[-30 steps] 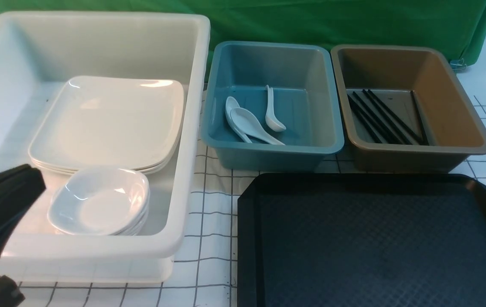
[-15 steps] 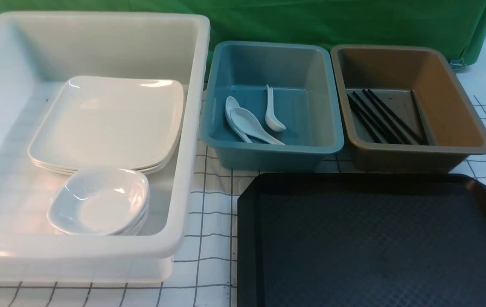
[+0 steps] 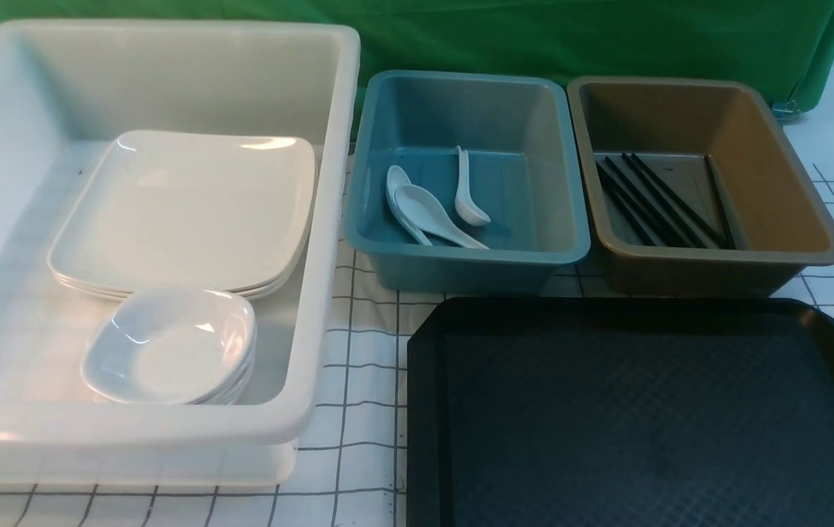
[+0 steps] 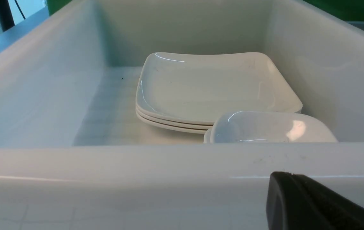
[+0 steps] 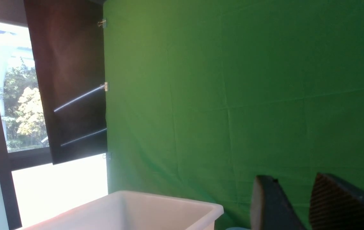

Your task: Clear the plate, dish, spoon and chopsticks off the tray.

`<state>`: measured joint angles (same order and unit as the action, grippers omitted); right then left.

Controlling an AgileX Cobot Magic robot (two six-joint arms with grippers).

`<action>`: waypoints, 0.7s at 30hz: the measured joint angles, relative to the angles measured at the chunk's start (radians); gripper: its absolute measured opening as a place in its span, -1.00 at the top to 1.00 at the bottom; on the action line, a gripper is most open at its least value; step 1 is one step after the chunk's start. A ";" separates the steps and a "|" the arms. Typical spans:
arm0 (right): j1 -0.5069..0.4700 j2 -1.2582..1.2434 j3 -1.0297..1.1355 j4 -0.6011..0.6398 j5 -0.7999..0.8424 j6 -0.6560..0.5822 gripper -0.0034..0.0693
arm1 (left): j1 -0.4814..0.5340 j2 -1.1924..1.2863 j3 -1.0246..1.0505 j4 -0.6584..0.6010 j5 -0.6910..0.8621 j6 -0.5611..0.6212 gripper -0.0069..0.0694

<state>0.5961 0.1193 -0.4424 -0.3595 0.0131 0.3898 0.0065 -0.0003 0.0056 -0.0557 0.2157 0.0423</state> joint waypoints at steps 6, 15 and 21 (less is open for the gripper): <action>0.000 0.000 0.001 0.000 0.000 0.000 0.26 | 0.000 0.000 0.000 0.001 0.000 0.001 0.82; 0.000 0.000 0.001 0.000 0.001 0.000 0.25 | 0.000 0.000 0.000 0.001 0.000 0.018 0.82; 0.000 0.000 0.001 0.000 0.001 0.000 0.25 | 0.000 0.000 0.000 0.001 0.000 0.025 0.82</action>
<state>0.5961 0.1193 -0.4416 -0.3595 0.0142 0.3901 0.0065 -0.0003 0.0056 -0.0545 0.2157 0.0673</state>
